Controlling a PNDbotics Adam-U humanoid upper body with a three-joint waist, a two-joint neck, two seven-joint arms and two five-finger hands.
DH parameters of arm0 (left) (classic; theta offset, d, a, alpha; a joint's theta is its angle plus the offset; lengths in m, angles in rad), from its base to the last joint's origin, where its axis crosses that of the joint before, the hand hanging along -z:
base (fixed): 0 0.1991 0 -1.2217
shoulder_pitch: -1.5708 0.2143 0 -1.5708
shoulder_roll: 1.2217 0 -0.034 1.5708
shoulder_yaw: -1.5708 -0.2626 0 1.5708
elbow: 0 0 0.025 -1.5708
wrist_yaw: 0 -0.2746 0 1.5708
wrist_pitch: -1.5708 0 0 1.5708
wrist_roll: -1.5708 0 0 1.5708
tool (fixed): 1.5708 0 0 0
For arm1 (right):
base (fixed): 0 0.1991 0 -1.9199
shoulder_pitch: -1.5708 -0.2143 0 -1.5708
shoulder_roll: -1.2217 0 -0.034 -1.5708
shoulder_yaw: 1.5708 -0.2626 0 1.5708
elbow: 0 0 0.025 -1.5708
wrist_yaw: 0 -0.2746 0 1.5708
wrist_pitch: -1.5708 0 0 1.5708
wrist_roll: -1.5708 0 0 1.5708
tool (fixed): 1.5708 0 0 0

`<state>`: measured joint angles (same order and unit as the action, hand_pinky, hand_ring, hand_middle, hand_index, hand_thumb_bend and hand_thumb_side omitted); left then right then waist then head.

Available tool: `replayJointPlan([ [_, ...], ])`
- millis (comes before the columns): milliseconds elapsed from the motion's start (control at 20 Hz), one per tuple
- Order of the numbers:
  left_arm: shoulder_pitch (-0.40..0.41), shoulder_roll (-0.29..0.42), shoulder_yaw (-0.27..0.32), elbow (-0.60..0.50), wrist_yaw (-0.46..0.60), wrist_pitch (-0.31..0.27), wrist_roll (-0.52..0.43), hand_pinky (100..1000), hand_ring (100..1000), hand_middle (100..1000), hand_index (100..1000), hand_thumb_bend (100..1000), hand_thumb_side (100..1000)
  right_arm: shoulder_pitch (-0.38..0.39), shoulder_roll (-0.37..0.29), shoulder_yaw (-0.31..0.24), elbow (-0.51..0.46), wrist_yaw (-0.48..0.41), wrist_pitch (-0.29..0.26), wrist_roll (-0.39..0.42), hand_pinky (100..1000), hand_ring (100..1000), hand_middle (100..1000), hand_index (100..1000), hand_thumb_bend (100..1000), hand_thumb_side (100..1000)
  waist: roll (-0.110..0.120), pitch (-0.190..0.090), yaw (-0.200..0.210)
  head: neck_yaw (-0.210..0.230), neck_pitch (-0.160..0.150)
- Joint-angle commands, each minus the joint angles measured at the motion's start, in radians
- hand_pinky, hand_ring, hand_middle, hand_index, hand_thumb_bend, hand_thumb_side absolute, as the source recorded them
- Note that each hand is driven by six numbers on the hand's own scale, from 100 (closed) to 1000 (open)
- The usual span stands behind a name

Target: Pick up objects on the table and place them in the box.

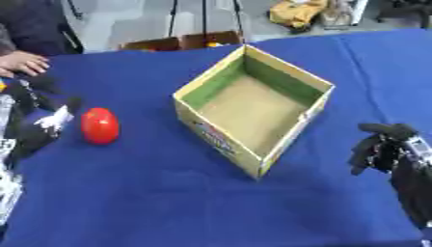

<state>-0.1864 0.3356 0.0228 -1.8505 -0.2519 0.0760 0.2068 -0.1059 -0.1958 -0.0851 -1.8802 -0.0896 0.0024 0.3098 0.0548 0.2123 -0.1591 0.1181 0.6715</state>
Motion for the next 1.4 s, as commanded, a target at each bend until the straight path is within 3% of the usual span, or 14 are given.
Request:
replayJointPlan([
  [50,-0.01,0.026,0.01,-0.022,-0.002,-0.002,-0.006,564,457,553,732,670,502,-0.008,-0.01,0.001,-0.014,0.007,-0.001,0.0,436,511,516,797,100,1000,-0.002,-0.016,0.001,0.002,-0.009],
  [500,-0.012,0.029,0.009,-0.021,-0.003,-0.001,-0.008,566,456,553,733,675,504,-0.008,-0.012,0.001,-0.013,0.007,-0.002,0.0,436,511,516,797,100,1000,-0.003,-0.016,0.002,0.002,-0.009],
  [750,-0.024,0.093,0.0,-0.012,-0.027,0.03,-0.065,624,494,594,775,705,476,-0.007,-0.013,0.001,-0.012,0.008,-0.002,0.001,436,511,516,797,100,1000,-0.001,-0.018,0.0,-0.004,-0.013],
  [950,-0.053,0.21,-0.019,0.014,-0.076,0.074,-0.203,684,543,651,818,707,487,-0.003,-0.014,0.0,-0.011,0.009,-0.001,0.0,436,511,516,797,100,1000,0.003,-0.022,-0.003,-0.011,-0.018],
  [1100,-0.091,0.317,-0.037,0.059,-0.149,0.114,-0.334,723,585,696,858,763,503,-0.001,-0.016,0.001,-0.011,0.009,-0.001,0.001,436,511,516,797,100,1000,0.007,-0.025,-0.007,-0.016,-0.021],
  [1400,-0.2,0.467,-0.105,0.182,-0.229,0.149,-0.572,728,633,738,912,781,457,0.005,-0.019,0.003,-0.009,0.01,0.0,0.003,436,511,516,797,100,1000,0.01,-0.031,-0.011,-0.019,-0.018],
])
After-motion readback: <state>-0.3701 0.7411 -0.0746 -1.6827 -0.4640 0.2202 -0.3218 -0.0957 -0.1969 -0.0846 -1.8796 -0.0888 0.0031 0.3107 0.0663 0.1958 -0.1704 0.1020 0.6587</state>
